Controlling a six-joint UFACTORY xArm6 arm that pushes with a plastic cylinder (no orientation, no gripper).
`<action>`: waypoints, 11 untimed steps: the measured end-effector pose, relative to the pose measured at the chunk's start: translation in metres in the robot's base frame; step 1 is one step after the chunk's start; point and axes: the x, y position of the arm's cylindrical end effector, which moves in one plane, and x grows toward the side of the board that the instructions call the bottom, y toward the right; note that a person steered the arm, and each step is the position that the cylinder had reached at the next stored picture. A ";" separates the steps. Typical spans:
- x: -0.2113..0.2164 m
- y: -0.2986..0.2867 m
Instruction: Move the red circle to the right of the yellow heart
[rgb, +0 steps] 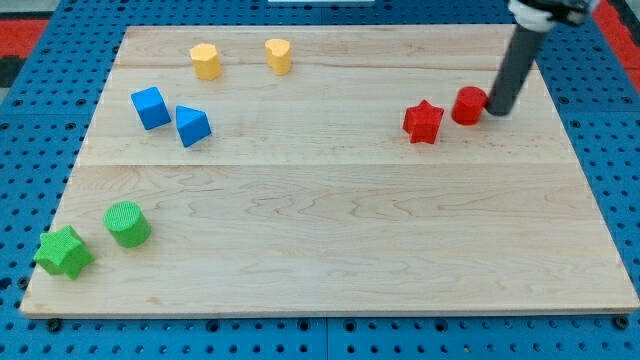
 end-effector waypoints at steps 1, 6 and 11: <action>-0.061 -0.047; -0.052 -0.100; -0.072 -0.173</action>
